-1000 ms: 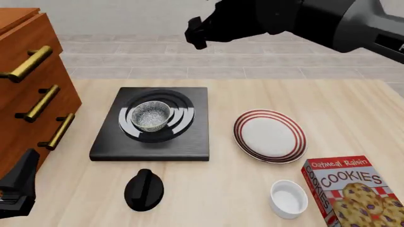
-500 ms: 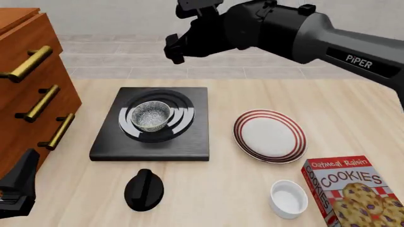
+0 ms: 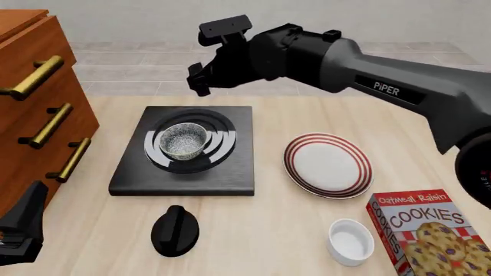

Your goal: Pick the akita bowl on the stove and place it on the plate.

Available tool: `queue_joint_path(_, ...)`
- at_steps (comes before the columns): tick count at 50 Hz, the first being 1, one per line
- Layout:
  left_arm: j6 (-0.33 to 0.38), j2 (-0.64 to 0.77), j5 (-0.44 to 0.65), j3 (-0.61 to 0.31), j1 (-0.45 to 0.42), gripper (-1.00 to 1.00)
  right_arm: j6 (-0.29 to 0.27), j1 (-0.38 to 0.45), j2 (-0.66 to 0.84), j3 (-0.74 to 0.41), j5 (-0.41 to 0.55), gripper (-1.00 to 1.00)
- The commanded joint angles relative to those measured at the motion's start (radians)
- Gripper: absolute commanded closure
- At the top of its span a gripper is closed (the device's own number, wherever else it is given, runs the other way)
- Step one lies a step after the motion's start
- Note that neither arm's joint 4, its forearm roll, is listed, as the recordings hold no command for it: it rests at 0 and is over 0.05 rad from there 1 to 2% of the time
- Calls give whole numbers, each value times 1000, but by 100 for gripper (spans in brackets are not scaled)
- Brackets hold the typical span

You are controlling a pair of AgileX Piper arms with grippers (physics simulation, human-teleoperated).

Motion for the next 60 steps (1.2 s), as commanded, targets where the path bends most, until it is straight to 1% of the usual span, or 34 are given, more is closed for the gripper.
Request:
queue_joint_path(1, 0, 0, 0, 0, 0, -100, 6, 7, 45, -18, -2, -100)
queue_joint_path(7, 0, 0, 0, 0, 0, -100, 12, 6, 61, -20, -8, -100)
queue_joint_path(19, 0, 0, 0, 0, 0, -100, 1, -12, 108, -40, -18, -100)
queue_joint_path(41, 0, 0, 0, 0, 0, -100, 28, -8, 150, -40, -38, -100)
queue_joint_path(54, 0, 0, 0, 0, 0, -100, 28, -10, 177, -41, -47, -100)
queue_joint_path(60, 0, 0, 0, 0, 0, -100, 31, -17, 194, -65, -36, -100)
